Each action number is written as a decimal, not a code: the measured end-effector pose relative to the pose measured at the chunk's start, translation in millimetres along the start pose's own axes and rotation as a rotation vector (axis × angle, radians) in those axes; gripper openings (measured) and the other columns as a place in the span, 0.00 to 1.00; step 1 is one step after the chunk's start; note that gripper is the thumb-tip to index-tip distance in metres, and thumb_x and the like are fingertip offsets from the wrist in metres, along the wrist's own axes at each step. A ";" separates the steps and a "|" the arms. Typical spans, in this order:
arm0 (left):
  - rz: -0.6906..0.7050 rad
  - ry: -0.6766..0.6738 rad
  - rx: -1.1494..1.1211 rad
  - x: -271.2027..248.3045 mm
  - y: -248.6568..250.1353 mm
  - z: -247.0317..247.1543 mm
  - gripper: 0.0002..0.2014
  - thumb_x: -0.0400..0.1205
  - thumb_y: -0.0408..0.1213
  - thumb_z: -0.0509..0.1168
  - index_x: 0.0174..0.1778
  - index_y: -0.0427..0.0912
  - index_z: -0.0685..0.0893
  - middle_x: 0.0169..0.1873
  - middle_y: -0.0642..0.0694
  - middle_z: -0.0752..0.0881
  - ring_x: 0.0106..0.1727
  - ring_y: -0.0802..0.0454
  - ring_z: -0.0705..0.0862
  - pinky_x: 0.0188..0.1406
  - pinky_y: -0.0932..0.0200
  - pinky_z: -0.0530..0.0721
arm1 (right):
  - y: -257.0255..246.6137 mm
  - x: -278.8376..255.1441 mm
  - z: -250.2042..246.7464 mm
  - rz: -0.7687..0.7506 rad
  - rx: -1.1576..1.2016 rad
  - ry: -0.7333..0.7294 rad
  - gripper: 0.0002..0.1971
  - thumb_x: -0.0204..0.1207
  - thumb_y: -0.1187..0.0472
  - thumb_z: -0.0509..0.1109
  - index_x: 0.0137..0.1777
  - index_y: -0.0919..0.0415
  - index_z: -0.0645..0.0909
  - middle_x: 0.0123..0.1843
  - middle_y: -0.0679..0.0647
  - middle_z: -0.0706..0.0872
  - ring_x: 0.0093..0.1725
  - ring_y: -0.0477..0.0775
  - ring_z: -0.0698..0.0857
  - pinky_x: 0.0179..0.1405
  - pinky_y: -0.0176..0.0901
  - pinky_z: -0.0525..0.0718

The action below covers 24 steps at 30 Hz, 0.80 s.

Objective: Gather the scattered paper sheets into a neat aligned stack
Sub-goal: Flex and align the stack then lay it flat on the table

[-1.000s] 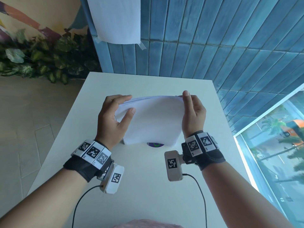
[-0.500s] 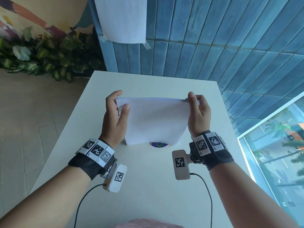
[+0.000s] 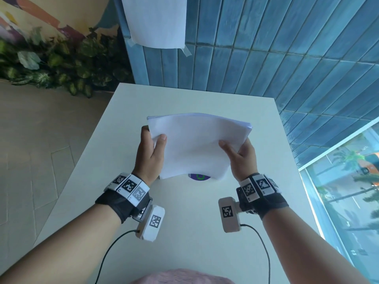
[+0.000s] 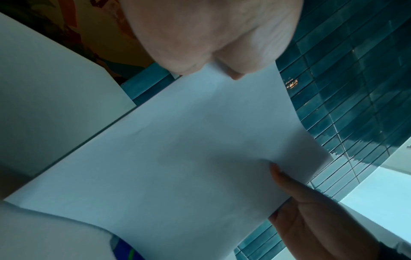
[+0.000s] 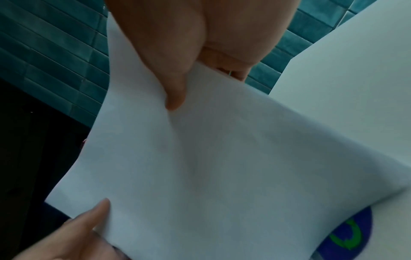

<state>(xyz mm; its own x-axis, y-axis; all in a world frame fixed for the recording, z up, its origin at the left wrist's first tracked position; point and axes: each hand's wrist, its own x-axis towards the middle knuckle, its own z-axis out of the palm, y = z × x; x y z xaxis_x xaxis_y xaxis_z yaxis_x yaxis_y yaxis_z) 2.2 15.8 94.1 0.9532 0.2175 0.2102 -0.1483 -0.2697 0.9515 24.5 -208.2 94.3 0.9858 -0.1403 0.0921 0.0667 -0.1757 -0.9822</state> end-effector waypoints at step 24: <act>-0.084 0.016 0.021 -13.8 -38.5 22.2 0.15 0.85 0.27 0.59 0.67 0.34 0.68 0.60 0.47 0.80 0.60 0.52 0.80 0.59 0.72 0.76 | 33.4 -3.5 7.9 0.035 -0.195 0.094 0.17 0.72 0.71 0.70 0.61 0.67 0.76 0.49 0.53 0.82 0.47 0.54 0.80 0.33 0.24 0.72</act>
<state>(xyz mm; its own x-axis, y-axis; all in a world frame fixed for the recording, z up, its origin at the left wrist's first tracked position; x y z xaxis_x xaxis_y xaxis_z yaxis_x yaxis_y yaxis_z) 0.6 2.4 49.5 0.9576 0.2553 0.1333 -0.0621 -0.2689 0.9612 24.5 -205.8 59.9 0.9678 -0.2381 0.0822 -0.0073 -0.3529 -0.9356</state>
